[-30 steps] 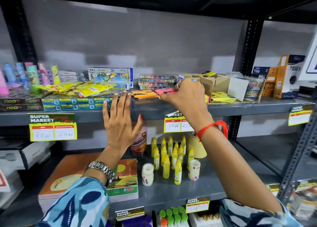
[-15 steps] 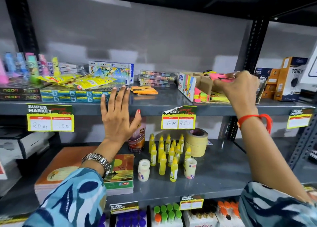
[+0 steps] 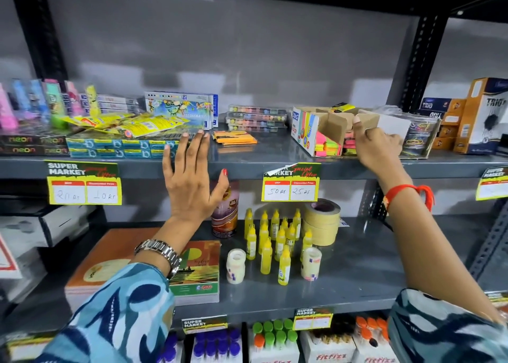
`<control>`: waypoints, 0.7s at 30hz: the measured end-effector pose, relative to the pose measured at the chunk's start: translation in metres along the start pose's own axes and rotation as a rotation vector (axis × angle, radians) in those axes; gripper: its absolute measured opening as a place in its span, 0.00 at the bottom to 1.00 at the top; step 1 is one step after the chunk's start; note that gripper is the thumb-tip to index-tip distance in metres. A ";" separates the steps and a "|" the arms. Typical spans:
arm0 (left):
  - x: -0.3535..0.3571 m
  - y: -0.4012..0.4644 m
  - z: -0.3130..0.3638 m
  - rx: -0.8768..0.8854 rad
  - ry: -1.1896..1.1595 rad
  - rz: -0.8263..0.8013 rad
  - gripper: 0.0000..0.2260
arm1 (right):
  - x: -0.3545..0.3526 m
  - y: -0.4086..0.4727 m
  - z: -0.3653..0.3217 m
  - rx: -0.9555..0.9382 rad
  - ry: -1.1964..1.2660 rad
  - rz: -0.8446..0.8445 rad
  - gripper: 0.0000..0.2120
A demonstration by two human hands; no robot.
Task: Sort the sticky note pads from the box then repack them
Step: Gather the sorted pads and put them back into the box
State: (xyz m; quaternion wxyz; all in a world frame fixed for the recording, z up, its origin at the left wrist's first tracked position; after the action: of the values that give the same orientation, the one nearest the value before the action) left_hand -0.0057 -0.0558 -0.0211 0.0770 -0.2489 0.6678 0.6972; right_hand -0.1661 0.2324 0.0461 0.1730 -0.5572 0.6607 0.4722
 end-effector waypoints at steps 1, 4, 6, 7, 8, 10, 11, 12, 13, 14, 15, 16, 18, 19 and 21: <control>0.000 0.000 0.000 0.000 0.001 0.001 0.29 | 0.000 -0.003 0.000 0.027 -0.005 0.003 0.33; 0.001 0.000 -0.001 0.002 0.012 0.000 0.29 | -0.005 -0.016 -0.016 0.000 -0.008 0.182 0.27; 0.001 0.000 -0.001 0.006 0.015 0.007 0.29 | -0.012 -0.033 -0.046 -0.181 0.065 0.407 0.22; 0.001 0.001 -0.001 0.008 0.015 0.017 0.29 | -0.013 -0.042 -0.066 -0.303 0.115 0.482 0.19; 0.001 0.001 -0.001 0.014 0.014 0.027 0.29 | -0.010 -0.050 -0.086 -0.406 0.146 0.496 0.17; 0.002 0.001 -0.002 0.020 0.015 0.046 0.29 | 0.008 -0.053 -0.125 -0.532 0.120 0.356 0.16; 0.002 0.001 -0.002 0.019 0.021 0.045 0.29 | 0.023 -0.049 -0.142 -0.548 0.087 0.223 0.16; 0.002 0.001 -0.003 0.016 0.030 0.040 0.29 | 0.040 -0.042 -0.156 -0.535 0.067 0.072 0.18; 0.002 0.001 -0.003 0.015 0.036 0.027 0.29 | 0.055 -0.036 -0.167 -0.499 0.055 -0.084 0.20; 0.002 0.000 -0.002 0.014 0.039 0.015 0.29 | 0.068 -0.029 -0.174 -0.458 0.035 -0.228 0.24; 0.002 0.000 -0.003 0.014 0.043 0.006 0.29 | 0.081 -0.025 -0.182 -0.432 0.003 -0.352 0.27; 0.002 0.000 -0.003 0.016 0.045 0.000 0.30 | 0.092 -0.023 -0.188 -0.417 -0.037 -0.448 0.30; 0.003 0.001 -0.004 0.020 0.054 -0.005 0.30 | 0.109 -0.018 -0.199 -0.423 -0.124 -0.558 0.30; 0.003 0.001 -0.002 0.020 0.058 -0.007 0.30 | 0.114 -0.015 -0.203 -0.424 -0.155 -0.578 0.29; 0.003 0.000 -0.003 0.017 0.056 -0.010 0.30 | 0.120 -0.011 -0.211 -0.388 -0.179 -0.594 0.29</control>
State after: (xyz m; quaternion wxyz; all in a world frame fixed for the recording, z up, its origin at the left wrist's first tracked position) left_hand -0.0071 -0.0596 -0.0222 0.0638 -0.2708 0.6744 0.6840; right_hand -0.1320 -0.0079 0.0546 0.2504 -0.7038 0.3505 0.5649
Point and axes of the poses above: each hand's wrist, its own y-axis towards the middle knuckle, its own x-axis out of the palm, z = x × y, the point moved 5 cm from there along y, towards the middle knuckle, and after that the axes turned 11 degrees about -z, right-handed, at the moved point
